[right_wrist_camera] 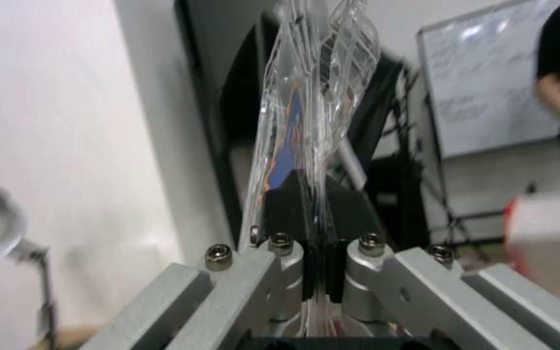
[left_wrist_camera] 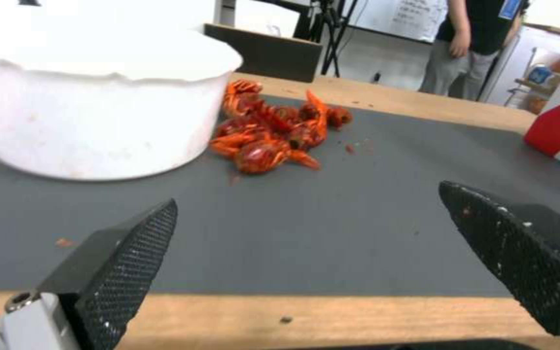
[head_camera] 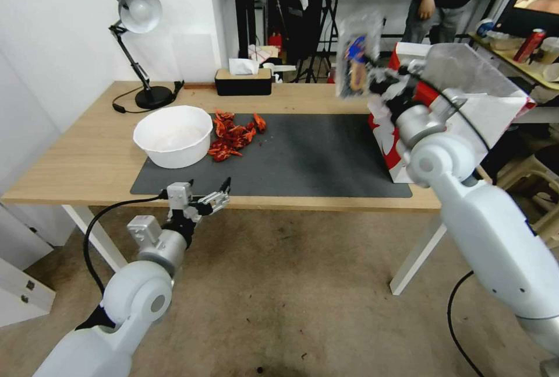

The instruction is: Close the takeout container lid, then place the container into the takeout bag.

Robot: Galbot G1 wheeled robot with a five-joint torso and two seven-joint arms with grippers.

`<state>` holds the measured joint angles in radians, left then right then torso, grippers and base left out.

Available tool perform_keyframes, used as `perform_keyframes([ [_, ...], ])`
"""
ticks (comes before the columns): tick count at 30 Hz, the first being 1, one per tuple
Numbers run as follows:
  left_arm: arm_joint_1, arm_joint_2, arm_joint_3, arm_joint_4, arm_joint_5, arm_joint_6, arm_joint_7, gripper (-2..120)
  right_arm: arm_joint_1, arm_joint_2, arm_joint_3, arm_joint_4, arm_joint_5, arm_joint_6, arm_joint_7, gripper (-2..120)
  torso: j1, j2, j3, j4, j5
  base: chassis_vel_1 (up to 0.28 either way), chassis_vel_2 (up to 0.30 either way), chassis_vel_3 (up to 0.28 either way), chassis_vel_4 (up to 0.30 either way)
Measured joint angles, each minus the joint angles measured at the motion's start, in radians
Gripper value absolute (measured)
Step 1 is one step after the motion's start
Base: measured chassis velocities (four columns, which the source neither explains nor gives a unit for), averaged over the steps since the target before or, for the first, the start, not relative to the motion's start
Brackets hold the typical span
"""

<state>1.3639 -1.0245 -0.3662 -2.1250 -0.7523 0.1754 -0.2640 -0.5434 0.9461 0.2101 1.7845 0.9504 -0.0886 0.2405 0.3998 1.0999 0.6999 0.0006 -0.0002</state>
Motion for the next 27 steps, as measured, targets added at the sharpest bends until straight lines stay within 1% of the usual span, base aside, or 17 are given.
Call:
perform_keyframes([
  [1, 0.0, 0.0, 0.0, 0.0, 0.0, 0.0, 0.0, 100, 0.0, 0.0, 0.0, 0.0, 0.0, 0.0, 0.0, 0, 0.0, 0.0, 0.0, 0.0, 0.0, 0.0, 0.0, 0.0, 0.0],
  [4, 0.012, -0.01, -0.007, 0.0, 0.002, -0.003, 0.006, 100, 0.052, -0.019, 0.004, -0.034, -0.005, 0.028, 0.071, 0, 0.0, 0.0, 0.0, -0.0006, 0.0004, 0.0, 0.0, 0.0, 0.0],
  [5, 0.012, -0.01, -0.007, 0.0, 0.002, -0.003, 0.006, 100, 0.052, -0.019, 0.004, -0.034, -0.005, 0.028, 0.071, 0, 0.0, 0.0, 0.0, -0.0006, 0.0004, 0.0, 0.0, 0.0, 0.0],
  [9, 0.02, -0.02, -0.01, -0.004, 0.003, -0.003, 0.006, 100, 0.083, -0.038, 0.013, -0.072, -0.083, 0.029, 0.162, 0, 0.0, 0.0, 0.0, -0.0006, 0.0003, 0.0, 0.0, 0.0, 0.0],
  [14, 0.028, -0.02, -0.01, -0.004, 0.005, -0.006, 0.006, 100, 0.085, -0.054, 0.016, -0.084, -0.133, 0.023, 0.213, 0, 0.0, 0.0, 0.0, -0.0006, 0.0003, 0.0, 0.0, 0.0, 0.0],
  [17, 0.027, -0.02, -0.01, -0.001, 0.004, -0.007, 0.005, 100, 0.072, -0.064, 0.017, -0.077, -0.159, -0.013, 0.266, 0, 0.0, 0.0, 0.0, -0.0006, 0.0003, 0.0, 0.0, 0.0, 0.0],
  [18, 0.027, -0.02, -0.01, -0.001, 0.004, -0.007, 0.005, 100, 0.072, -0.064, 0.017, -0.077, -0.159, -0.013, 0.266, 0, 0.0, 0.0, 0.0, -0.0006, 0.0003, 0.0, 0.0, 0.0, 0.0],
  [20, 0.027, -0.02, -0.01, -0.001, 0.001, -0.007, 0.004, 100, 0.054, -0.066, 0.021, -0.054, -0.177, -0.066, 0.33, 0, 0.0, 0.0, 0.0, -0.0006, 0.0002, 0.0, 0.0, 0.0, 0.0],
  [22, 0.028, -0.021, -0.008, -0.001, -0.003, -0.006, 0.003, 100, 0.036, -0.067, 0.025, -0.031, -0.167, -0.101, 0.379, 0, 0.0, 0.0, 0.0, -0.0006, 0.0002, 0.0, 0.0, 0.0, 0.0],
  [27, 0.025, -0.022, -0.005, 0.002, -0.012, -0.005, 0.0, 100, 0.008, -0.067, 0.035, -0.007, -0.124, -0.126, 0.417, 0, 0.0, 0.0, 0.0, -0.0007, 0.0003, 0.0, 0.0, 0.0, 0.0],
])
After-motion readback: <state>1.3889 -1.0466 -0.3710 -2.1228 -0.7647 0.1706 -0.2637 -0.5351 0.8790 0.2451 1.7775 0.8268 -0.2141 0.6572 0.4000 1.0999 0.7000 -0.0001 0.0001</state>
